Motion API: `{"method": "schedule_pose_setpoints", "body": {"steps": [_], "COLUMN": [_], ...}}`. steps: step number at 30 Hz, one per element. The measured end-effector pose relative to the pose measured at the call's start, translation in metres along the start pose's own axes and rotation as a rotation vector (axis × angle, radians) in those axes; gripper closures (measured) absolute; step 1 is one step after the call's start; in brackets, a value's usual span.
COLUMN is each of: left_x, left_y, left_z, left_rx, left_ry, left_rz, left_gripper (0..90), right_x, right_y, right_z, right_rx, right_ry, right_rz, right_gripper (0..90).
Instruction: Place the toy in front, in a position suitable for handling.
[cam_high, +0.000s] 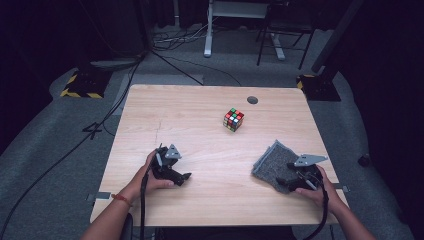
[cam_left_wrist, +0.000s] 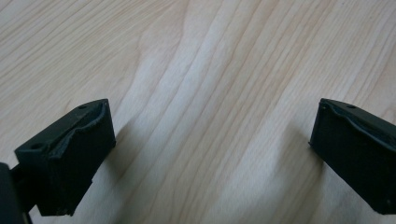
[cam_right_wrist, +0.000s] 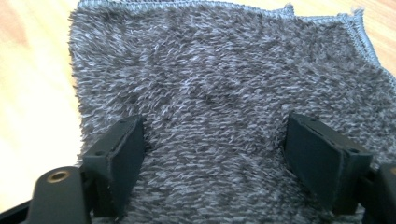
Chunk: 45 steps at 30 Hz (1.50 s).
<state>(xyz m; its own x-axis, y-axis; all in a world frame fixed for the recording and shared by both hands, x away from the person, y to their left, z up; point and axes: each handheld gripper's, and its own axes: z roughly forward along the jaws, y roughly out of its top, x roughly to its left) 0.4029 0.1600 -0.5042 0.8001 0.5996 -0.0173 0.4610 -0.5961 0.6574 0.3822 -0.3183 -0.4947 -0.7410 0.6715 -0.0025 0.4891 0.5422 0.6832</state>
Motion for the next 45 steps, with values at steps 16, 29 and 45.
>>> {"method": "schedule_pose_setpoints", "body": {"steps": [16, 29, 45], "left_x": [0.004, 0.002, 0.006], "left_y": [0.043, 0.086, 0.146], "left_z": [0.037, 0.071, 0.098], "left_rx": [-0.003, 0.002, -0.058], "left_ry": [-0.033, -0.046, -0.038], "left_rz": [0.033, 0.047, 0.004], "left_gripper": [0.3, 4.8, 16.2], "right_x": [-0.012, -0.007, -0.007], "right_y": [0.013, 0.005, 0.003], "right_z": [0.015, 0.011, 0.010], "right_rx": [-0.020, -0.055, -0.060], "right_ry": [-0.032, -0.059, -0.061], "right_rz": [0.045, 0.054, 0.056], "right_gripper": [21.3, 21.7, 21.8]}}
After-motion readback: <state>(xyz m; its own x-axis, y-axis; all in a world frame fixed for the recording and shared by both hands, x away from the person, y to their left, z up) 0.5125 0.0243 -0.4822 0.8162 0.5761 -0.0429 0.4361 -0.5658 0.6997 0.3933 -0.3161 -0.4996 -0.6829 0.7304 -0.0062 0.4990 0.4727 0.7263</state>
